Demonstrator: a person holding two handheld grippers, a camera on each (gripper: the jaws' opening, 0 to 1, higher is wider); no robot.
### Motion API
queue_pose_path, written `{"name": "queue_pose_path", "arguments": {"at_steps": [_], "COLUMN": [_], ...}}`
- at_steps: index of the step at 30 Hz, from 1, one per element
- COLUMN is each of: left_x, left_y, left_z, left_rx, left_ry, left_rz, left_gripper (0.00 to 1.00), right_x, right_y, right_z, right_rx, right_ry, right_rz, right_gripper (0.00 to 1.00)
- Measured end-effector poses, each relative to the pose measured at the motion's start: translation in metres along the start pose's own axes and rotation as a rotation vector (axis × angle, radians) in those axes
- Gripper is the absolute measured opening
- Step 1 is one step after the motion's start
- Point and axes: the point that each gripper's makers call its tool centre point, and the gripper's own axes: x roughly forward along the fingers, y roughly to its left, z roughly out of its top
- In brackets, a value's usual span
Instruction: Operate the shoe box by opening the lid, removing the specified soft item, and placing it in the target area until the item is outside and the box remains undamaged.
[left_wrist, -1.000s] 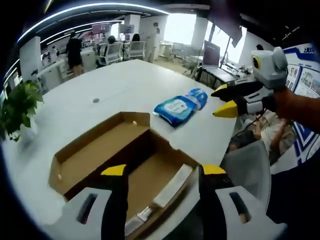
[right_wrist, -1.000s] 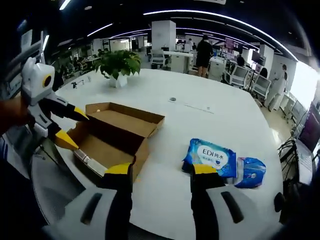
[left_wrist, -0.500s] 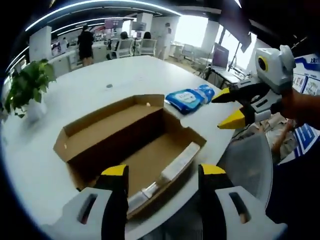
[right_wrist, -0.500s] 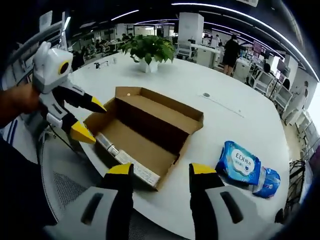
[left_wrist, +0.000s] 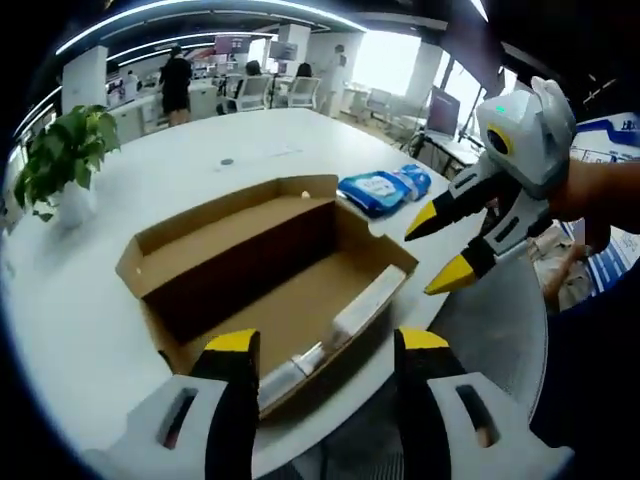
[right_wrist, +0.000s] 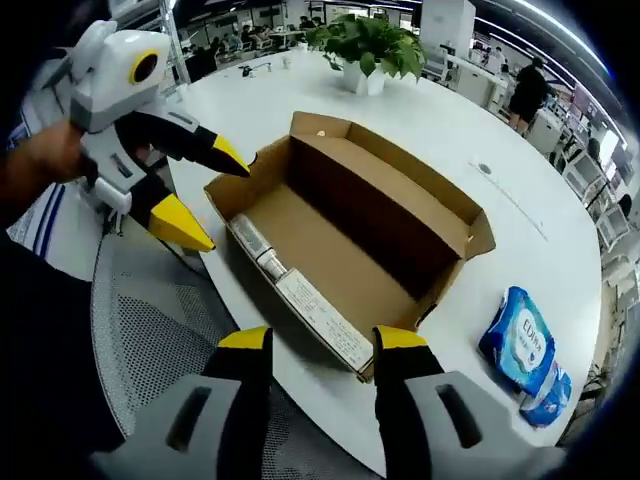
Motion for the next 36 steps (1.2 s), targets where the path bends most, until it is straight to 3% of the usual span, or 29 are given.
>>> {"name": "queue_pose_path", "arguments": {"at_steps": [4,8,10,19,21,24,30,36], "left_x": [0.002,0.002,0.003,0.005,0.005,0.005,0.006,0.011], "left_y": [-0.004,-0.005,-0.004,0.0,0.0,0.001,0.002,0.002], "left_z": [-0.001,-0.002,-0.002,-0.003,-0.005,-0.006,-0.007,-0.006], "left_rx": [0.017,0.016,0.023,0.004,0.006,-0.001,-0.016,-0.015], "left_ry": [-0.005,-0.011,-0.014,-0.01,-0.001,0.003,0.013,0.028], "left_rz": [-0.006,-0.014,-0.013,-0.011,-0.008,-0.009,-0.01,-0.009], "left_gripper": [0.54,0.53,0.53,0.53,0.53,0.53,0.53,0.52], "right_x": [0.013,0.03,0.035,0.056,0.064,0.067,0.072,0.073], "right_y": [-0.008,-0.008,-0.008,-0.013,-0.017,-0.009,-0.003,-0.01], "right_z": [0.007,-0.005,-0.003,-0.021,-0.019,-0.028,-0.033,-0.029], "right_rx": [-0.025,-0.057,-0.07,-0.114,-0.151,-0.17,-0.138,-0.102], "right_ry": [0.062,0.213,0.234,0.465,0.449,0.506,0.533,0.494], "right_rz": [0.037,0.111,0.132,0.296,0.297,0.366,0.419,0.392], "right_gripper": [0.33,0.31,0.3,0.27,0.28,0.29,0.23,0.26]}}
